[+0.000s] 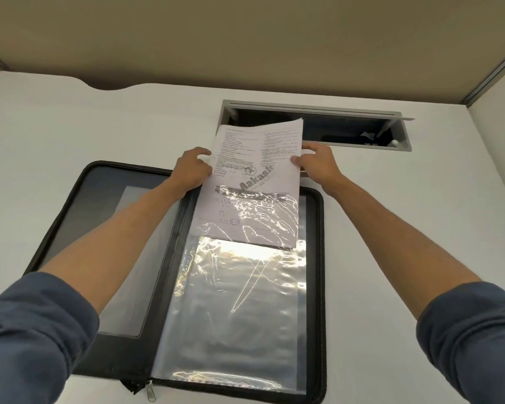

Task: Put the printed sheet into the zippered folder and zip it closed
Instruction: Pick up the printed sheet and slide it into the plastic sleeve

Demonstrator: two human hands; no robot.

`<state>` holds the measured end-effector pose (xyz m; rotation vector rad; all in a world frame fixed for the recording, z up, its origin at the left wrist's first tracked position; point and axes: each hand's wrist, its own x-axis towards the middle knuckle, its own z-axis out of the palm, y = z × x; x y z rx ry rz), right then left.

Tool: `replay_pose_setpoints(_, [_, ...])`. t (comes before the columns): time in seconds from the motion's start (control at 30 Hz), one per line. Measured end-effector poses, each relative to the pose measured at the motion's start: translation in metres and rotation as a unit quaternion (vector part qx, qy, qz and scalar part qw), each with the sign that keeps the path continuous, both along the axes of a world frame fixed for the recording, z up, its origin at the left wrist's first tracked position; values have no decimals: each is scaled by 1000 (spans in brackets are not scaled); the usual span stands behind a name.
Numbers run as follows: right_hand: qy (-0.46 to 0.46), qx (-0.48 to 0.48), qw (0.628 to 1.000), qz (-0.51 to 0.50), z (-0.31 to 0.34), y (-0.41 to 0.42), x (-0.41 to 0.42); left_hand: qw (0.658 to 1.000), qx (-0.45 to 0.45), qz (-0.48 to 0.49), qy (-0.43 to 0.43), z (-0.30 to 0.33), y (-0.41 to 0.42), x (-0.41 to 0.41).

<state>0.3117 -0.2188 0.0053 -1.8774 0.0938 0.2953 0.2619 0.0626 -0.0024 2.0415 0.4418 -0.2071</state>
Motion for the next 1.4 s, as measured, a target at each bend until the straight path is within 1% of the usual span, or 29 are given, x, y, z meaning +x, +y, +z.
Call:
replay_pose_setpoints(0.07, [11,-6,1000,13,0,-1,-5,1000,11,16,-9,0,-3,4])
replay_pose_setpoints(0.1, [18,-6,1000,20,0,-2,-7,1000,1,25,-10,1,-4,7])
replay_pose_setpoints(0.2, [28,-7,999,43,1,-3,-14,997,-65,44,-2,7,-7,19])
replay_pose_setpoints(0.33, [32,-28,996,78,-3,-6,-24,996,-83,37,5,15,-13,27])
replay_pose_setpoints(0.4, [31,-44,994,95,-6,-8,-28,996,-79,28,5,16,-13,29])
replay_pose_setpoints(0.5, [20,-81,990,110,-9,-10,-29,999,-47,-14,5,17,-12,26])
replay_pose_setpoints(0.73, [-54,-162,984,49,-8,-1,-16,997,-30,-74,11,16,-7,21])
replay_pose_setpoints(0.83, [-65,-240,964,93,-7,1,-8,995,-17,-94,9,15,-6,19])
replay_pose_setpoints(0.93, [-67,-337,926,159,-7,1,-6,995,3,-101,9,14,-5,15])
replay_pose_setpoints(1.03, [-71,-378,906,177,-6,3,-10,992,23,-121,18,14,-3,10])
replay_pose_setpoints(1.17, [-82,-386,899,190,0,4,-16,989,50,-139,4,14,-2,4])
replay_pose_setpoints(1.4, [-89,-337,915,204,13,4,-31,985,88,-127,-69,8,0,-9])
